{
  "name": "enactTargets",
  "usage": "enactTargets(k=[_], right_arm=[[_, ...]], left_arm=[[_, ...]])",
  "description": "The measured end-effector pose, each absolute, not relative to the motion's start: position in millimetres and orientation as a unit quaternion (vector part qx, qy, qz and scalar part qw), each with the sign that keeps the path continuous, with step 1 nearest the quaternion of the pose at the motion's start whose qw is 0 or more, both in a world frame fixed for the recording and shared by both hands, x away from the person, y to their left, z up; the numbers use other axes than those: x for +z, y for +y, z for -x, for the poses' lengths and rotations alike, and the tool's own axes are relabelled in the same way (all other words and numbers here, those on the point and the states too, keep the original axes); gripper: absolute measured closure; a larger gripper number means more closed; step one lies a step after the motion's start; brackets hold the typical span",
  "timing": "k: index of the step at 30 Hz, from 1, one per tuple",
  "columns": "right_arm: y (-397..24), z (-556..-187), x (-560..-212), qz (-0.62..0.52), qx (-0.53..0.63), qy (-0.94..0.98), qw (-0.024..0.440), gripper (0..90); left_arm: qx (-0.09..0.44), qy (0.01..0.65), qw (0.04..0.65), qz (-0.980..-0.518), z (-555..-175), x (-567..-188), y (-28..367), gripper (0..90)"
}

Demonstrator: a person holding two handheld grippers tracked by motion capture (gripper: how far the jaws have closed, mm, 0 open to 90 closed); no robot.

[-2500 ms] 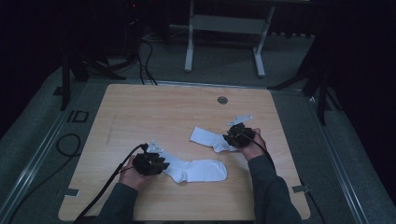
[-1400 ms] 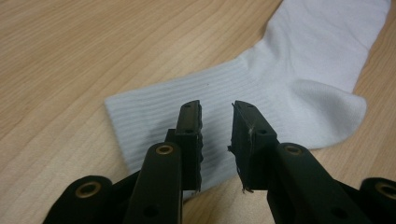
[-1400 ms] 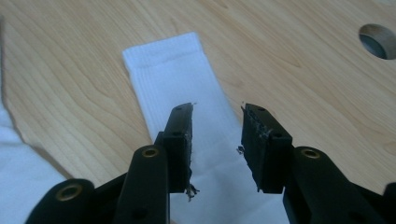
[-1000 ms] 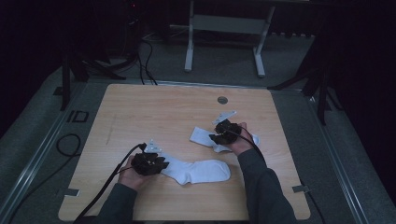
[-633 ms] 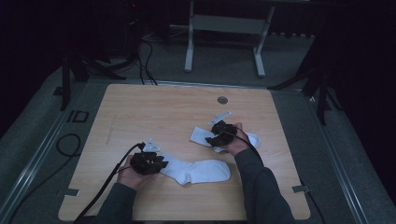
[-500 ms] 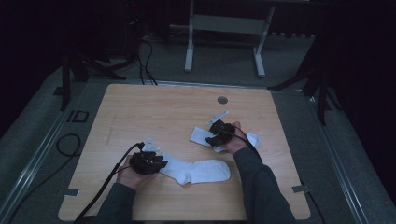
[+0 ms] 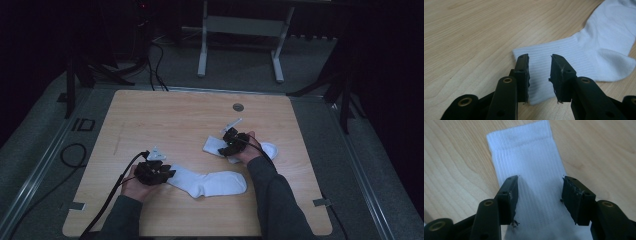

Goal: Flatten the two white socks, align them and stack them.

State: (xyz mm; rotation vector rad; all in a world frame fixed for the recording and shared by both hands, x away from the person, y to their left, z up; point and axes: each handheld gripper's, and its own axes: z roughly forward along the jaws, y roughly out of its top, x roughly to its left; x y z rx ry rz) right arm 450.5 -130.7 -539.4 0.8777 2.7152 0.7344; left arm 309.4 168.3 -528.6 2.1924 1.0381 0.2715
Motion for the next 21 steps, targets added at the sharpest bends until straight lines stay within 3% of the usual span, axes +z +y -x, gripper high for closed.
enactTargets(k=[6,14,21], right_arm=[[-133,-452,-540,-0.301,0.251,0.916,0.087,48.3],[-130,-448,-539,-0.296,0.248,0.918,0.086,60.8],[-123,-440,-537,-0.275,0.236,0.927,0.092,81.0]], left_arm=[[0.105,0.401,0.343,-0.843,-309,-528,169,68.1],[0.111,0.407,0.348,-0.837,-309,-526,173,68.1],[0.114,0.408,0.345,-0.838,-308,-525,175,68.1]])
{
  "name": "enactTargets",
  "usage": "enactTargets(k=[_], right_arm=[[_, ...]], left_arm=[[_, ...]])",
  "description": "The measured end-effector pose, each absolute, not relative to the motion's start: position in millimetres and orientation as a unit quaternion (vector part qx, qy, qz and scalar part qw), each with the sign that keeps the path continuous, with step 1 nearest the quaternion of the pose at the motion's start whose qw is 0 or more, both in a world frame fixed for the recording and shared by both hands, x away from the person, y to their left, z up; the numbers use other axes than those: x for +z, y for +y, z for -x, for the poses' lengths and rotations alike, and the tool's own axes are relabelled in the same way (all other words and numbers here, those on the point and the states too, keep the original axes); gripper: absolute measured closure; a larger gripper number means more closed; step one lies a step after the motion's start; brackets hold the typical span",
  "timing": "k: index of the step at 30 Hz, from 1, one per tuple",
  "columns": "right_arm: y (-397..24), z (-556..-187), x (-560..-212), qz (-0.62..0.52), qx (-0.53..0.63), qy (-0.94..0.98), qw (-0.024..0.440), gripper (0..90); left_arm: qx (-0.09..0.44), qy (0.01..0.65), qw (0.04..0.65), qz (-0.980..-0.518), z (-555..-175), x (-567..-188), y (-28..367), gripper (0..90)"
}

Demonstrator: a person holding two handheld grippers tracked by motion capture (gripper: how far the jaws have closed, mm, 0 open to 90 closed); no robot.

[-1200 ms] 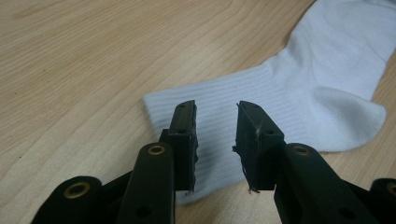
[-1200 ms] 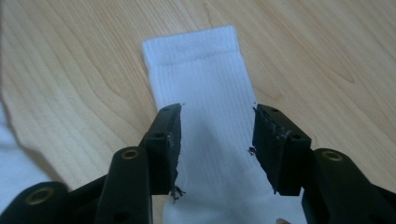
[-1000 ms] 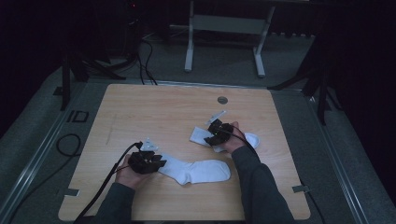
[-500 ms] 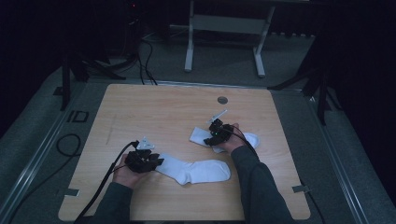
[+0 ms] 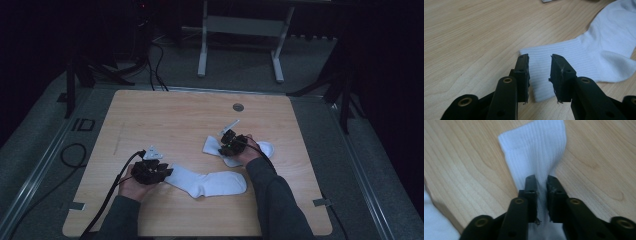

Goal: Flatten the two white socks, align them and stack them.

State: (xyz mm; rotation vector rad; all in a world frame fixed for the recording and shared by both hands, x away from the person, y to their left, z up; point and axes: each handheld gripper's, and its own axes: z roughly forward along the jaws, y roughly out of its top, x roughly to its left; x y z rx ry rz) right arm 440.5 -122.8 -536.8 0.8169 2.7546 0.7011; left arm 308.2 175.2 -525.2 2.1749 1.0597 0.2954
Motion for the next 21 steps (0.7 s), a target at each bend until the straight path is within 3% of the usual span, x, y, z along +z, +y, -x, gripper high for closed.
enactTargets(k=[21], right_arm=[[-130,-413,-496,-0.255,0.248,0.926,0.123,83.4]], left_arm=[[0.122,0.427,0.350,-0.825,-307,-522,187,68.1]])
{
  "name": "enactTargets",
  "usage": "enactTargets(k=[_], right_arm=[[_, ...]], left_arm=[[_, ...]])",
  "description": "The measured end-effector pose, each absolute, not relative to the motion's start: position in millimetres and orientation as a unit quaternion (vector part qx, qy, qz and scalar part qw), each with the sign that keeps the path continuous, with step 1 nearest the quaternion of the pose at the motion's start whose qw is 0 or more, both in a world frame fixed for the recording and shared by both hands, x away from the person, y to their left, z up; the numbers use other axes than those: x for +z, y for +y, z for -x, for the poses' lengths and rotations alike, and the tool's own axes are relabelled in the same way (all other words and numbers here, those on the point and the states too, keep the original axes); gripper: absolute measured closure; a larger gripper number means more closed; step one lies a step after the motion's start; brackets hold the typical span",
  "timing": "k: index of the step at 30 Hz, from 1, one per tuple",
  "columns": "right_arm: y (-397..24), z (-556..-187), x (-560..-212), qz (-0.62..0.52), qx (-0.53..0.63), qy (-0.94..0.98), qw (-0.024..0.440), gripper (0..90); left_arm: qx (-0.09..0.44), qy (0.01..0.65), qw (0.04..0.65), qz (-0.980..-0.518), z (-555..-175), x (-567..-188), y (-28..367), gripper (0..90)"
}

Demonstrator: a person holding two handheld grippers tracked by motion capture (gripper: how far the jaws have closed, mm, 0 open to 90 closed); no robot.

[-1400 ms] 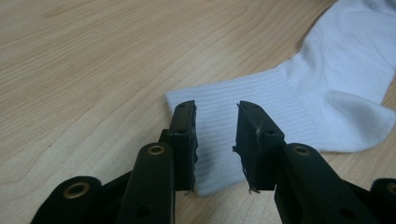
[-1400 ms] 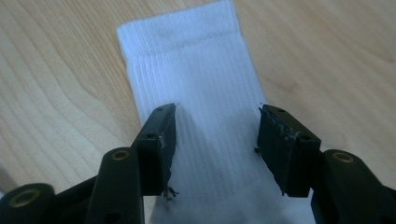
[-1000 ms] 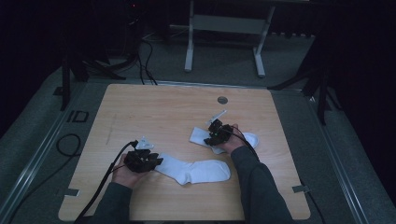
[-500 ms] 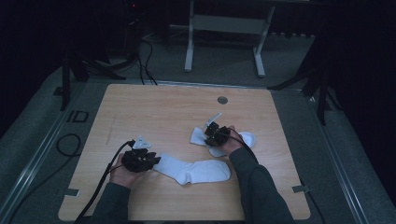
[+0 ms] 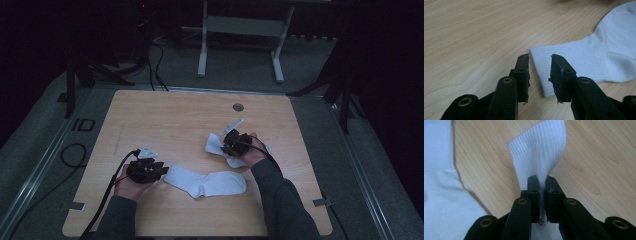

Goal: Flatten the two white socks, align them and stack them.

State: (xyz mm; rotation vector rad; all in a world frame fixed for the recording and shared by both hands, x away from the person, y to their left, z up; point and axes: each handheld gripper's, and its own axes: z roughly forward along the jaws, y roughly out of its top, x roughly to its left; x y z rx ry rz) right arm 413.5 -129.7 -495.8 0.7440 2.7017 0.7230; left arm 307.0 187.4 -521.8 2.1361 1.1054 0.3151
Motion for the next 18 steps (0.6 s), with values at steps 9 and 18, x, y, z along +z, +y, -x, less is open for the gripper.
enactTargets(k=[9,18], right_arm=[[-131,-402,-483,-0.250,0.256,0.925,0.129,83.3],[-121,-383,-472,-0.238,0.264,0.926,0.130,83.2]], left_arm=[[0.126,0.427,0.348,-0.825,-307,-522,189,68.1],[0.130,0.431,0.348,-0.822,-307,-522,190,68.1]])
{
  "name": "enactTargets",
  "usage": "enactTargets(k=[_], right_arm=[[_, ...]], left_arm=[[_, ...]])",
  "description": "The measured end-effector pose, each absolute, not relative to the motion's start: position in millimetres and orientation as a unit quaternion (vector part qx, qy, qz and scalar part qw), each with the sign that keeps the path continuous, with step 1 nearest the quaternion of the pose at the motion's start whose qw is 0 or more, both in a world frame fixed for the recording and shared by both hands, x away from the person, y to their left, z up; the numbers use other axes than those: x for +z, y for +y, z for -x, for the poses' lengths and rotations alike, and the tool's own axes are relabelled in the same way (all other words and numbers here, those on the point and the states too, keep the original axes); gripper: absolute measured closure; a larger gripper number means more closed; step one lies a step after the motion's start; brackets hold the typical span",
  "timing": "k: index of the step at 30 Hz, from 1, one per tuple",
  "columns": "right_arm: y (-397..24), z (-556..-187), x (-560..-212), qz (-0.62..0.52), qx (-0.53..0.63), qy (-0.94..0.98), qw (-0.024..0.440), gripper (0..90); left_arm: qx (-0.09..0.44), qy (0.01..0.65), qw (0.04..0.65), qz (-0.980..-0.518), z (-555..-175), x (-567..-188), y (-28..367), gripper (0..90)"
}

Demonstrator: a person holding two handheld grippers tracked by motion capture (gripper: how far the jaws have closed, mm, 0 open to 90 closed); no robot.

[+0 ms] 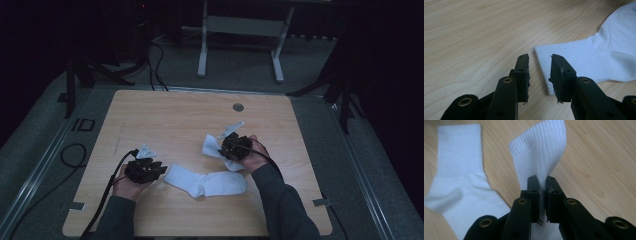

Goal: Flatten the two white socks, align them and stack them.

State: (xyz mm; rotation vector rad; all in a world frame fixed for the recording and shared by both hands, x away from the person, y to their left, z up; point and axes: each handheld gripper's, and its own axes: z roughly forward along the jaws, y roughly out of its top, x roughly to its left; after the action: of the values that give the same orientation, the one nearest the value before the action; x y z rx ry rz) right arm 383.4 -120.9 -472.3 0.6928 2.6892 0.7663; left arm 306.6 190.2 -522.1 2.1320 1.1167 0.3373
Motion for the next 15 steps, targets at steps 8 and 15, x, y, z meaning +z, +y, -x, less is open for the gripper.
enactTargets(k=[8,15], right_arm=[[-105,-371,-465,-0.222,0.268,0.929,0.128,83.1],[-99,-363,-455,-0.218,0.272,0.928,0.129,82.9]], left_arm=[[0.133,0.432,0.347,-0.822,-306,-522,193,68.3],[0.133,0.435,0.347,-0.820,-306,-522,194,68.8]])
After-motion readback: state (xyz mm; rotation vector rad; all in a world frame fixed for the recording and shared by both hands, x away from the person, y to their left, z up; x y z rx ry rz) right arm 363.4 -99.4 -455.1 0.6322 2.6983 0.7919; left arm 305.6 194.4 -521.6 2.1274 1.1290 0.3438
